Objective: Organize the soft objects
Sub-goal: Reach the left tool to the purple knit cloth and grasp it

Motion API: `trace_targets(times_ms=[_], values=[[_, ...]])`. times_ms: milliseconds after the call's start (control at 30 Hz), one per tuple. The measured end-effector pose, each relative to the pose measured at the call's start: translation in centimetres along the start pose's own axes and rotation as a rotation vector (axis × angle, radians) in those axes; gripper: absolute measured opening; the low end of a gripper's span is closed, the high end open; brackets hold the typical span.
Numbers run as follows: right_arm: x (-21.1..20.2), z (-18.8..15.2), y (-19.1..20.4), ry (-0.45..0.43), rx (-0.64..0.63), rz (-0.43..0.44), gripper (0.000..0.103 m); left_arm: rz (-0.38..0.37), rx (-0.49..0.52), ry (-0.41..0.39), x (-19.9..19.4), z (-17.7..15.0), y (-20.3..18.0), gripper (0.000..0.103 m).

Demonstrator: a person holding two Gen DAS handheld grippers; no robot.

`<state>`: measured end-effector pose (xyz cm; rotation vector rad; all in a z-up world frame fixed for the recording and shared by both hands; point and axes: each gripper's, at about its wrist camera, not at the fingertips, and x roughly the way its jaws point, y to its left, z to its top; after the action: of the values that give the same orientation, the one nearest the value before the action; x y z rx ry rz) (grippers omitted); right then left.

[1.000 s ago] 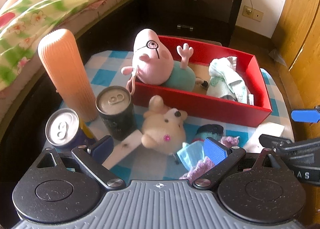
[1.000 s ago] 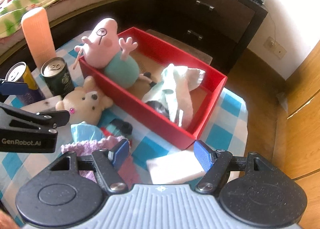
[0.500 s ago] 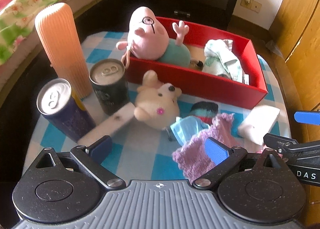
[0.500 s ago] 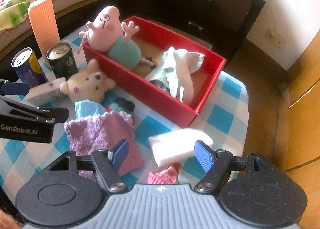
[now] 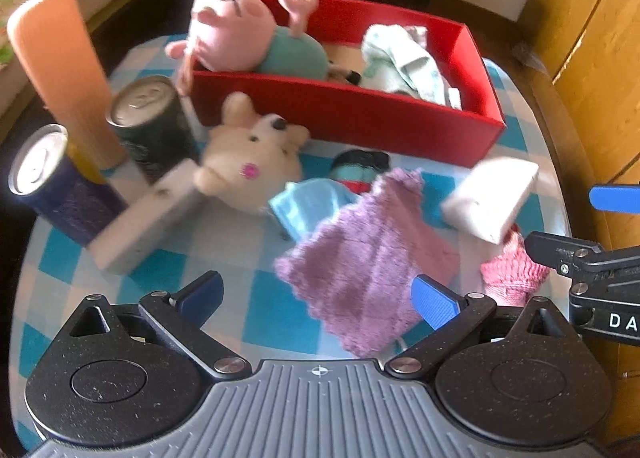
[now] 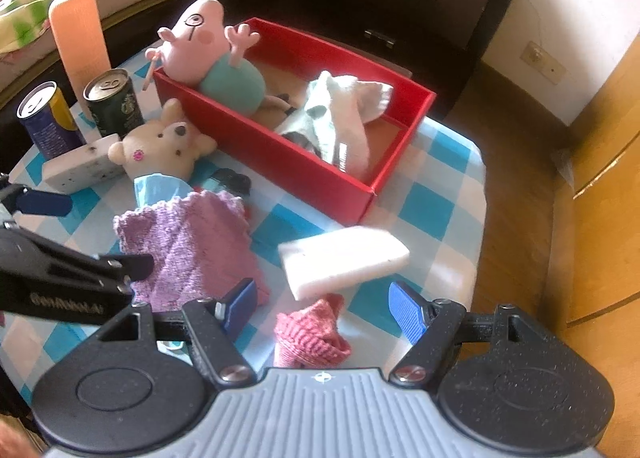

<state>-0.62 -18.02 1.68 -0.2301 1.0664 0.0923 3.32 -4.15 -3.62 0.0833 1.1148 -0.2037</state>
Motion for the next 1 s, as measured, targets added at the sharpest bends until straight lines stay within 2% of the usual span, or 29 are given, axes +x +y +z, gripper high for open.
trace_targets(times_ms=[267,633,733,800,867,1000], values=[[0.3,-0.6,-1.0,0.014,0.009,-0.007,0.051,0.009,0.032,0.015,1.1,0.2,-2.1,0.096],[1.0,-2.0,-2.9,0.048,0.036,-0.031,0.051,0.067,0.066,0.022,3.6,-0.2,-3.7,0.096],[0.9,-2.1,-3.1,0.05,0.039,-0.031,0.051,0.064,0.06,0.038,4.4,-0.3,-3.9,0.092],[1.0,-2.2,-3.2,0.053,0.04,-0.032,0.051,0.039,0.041,0.06,4.8,-0.3,-3.8,0.076],[1.1,-2.2,-3.2,0.056,0.039,-0.033,0.051,0.018,0.021,0.086,4.9,-0.2,-3.5,0.064],[1.1,-2.3,-3.1,0.058,0.033,-0.032,0.051,0.022,0.049,0.076,4.5,-0.4,-3.5,0.049]])
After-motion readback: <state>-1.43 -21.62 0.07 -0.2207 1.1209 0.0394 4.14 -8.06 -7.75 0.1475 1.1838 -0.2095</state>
